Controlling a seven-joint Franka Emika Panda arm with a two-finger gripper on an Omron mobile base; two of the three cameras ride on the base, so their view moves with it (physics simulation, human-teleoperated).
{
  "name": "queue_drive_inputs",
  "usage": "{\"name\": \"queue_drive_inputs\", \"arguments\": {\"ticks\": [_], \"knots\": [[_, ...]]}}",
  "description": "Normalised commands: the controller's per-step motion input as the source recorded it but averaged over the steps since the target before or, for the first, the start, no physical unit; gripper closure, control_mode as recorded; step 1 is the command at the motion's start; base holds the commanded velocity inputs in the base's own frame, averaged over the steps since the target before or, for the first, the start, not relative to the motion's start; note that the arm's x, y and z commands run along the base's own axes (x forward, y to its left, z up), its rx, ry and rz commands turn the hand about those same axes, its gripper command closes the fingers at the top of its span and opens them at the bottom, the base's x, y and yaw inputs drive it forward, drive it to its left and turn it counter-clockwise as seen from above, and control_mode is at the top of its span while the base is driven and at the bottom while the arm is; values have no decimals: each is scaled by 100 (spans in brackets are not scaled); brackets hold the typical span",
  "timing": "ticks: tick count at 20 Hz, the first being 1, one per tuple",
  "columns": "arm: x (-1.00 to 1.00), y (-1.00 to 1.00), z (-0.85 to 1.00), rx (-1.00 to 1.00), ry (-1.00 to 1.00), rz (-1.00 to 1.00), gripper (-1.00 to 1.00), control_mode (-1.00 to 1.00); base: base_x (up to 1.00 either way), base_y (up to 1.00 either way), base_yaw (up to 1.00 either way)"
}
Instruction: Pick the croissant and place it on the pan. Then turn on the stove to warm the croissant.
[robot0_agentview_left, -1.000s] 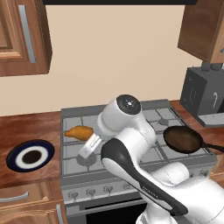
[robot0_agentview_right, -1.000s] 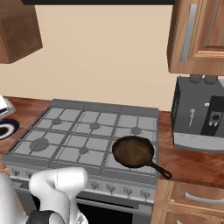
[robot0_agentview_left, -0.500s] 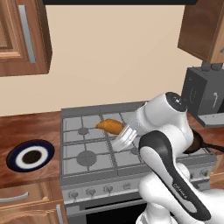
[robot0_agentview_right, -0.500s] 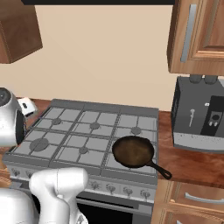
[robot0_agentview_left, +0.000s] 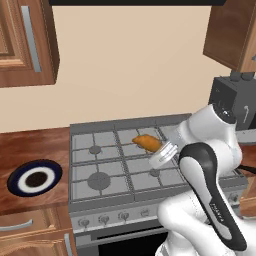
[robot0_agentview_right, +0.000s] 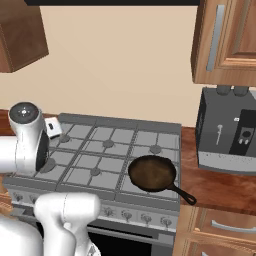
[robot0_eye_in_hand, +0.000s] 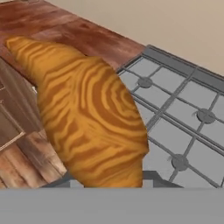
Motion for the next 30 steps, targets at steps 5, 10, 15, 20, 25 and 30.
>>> {"name": "queue_drive_inputs", "arguments": {"ticks": [5, 10, 15, 20, 25, 30], "knots": [[26, -49, 12, 0, 37, -21, 100, -100, 0, 0, 0], [18, -59, 7, 0, 36, -21, 100, -100, 0, 0, 0], [0, -69, 0, 0, 23, -15, 100, -100, 0, 0, 0], [2, -62, 0, 0, 17, -9, 100, -100, 0, 0, 0], [2, -52, 0, 0, 20, -8, 100, -100, 0, 0, 0], [1, -25, -8, 0, 16, -9, 100, -100, 0, 0, 0]]}}
